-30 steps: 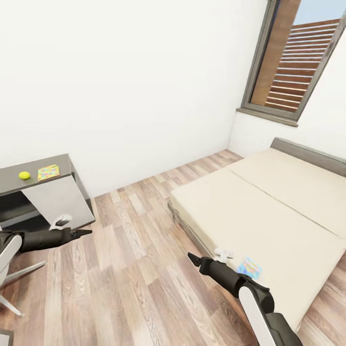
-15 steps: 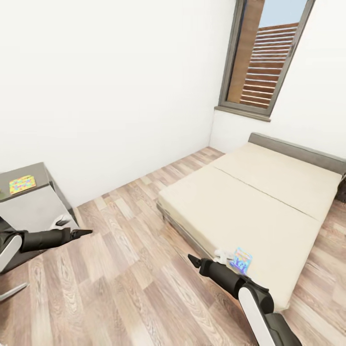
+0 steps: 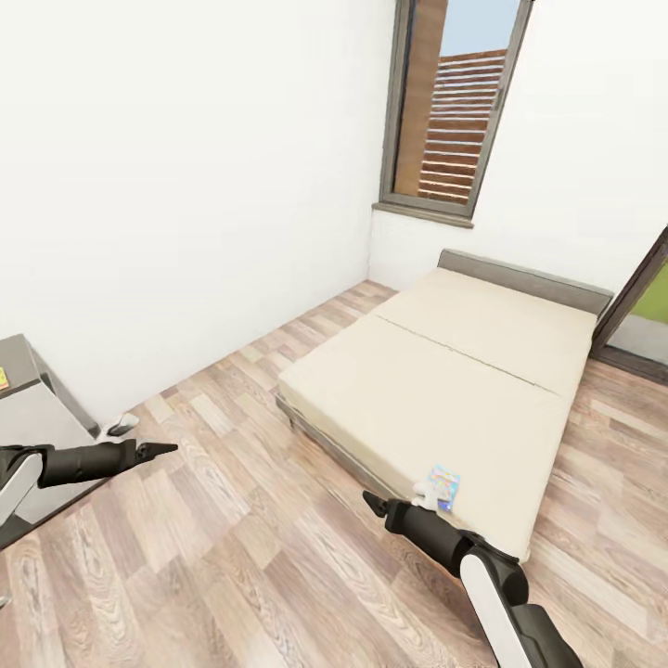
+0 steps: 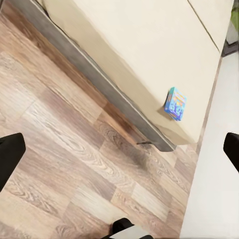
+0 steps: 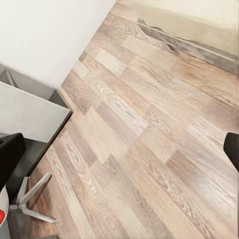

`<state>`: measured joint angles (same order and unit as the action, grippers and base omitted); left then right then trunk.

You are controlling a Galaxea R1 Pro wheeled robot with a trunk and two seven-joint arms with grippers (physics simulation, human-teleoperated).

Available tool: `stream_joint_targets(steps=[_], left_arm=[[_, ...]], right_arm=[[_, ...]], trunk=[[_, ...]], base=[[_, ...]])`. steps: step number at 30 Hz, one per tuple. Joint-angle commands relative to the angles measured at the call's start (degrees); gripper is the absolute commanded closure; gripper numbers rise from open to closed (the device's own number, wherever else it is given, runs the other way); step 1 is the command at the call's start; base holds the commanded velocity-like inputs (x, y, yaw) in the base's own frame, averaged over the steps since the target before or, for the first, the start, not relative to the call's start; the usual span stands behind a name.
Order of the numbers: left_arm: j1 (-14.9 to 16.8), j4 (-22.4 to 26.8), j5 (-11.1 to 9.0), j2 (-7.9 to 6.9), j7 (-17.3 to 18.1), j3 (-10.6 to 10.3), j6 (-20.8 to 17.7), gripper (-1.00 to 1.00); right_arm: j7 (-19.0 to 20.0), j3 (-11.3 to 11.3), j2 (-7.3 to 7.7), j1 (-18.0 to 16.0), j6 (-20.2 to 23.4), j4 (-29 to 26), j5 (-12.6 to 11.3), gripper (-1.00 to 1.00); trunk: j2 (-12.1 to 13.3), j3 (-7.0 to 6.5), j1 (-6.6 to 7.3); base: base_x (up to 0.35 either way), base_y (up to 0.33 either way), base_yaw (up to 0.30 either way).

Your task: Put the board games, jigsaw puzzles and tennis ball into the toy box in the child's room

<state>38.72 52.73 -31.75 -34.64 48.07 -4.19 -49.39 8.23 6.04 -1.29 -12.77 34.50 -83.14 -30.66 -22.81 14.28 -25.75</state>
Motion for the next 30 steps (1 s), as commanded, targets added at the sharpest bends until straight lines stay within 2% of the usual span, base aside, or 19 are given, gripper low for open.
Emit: stream_joint_targets(steps=[1, 30], left_arm=[[0.0, 0.0, -0.3, -0.07, 0.0, -0.1, -0.3, -1.0], [0.0, 0.0, -0.3, -0.07, 0.0, -0.1, -0.3, -1.0]], right_arm=[[0.1, -0.1, -0.03, -0.1, 0.3, 0.0, 0.0, -1.0], [0.1, -0.1, -0.03, -0.1, 0.3, 0.7, 0.0, -1.0]], trunk=[[-0.1, 0.11, -0.03], [-0.1, 0.11, -0.03]], base=[[0.0, 0.017, -0.281], [0.0, 0.002, -0.281]])
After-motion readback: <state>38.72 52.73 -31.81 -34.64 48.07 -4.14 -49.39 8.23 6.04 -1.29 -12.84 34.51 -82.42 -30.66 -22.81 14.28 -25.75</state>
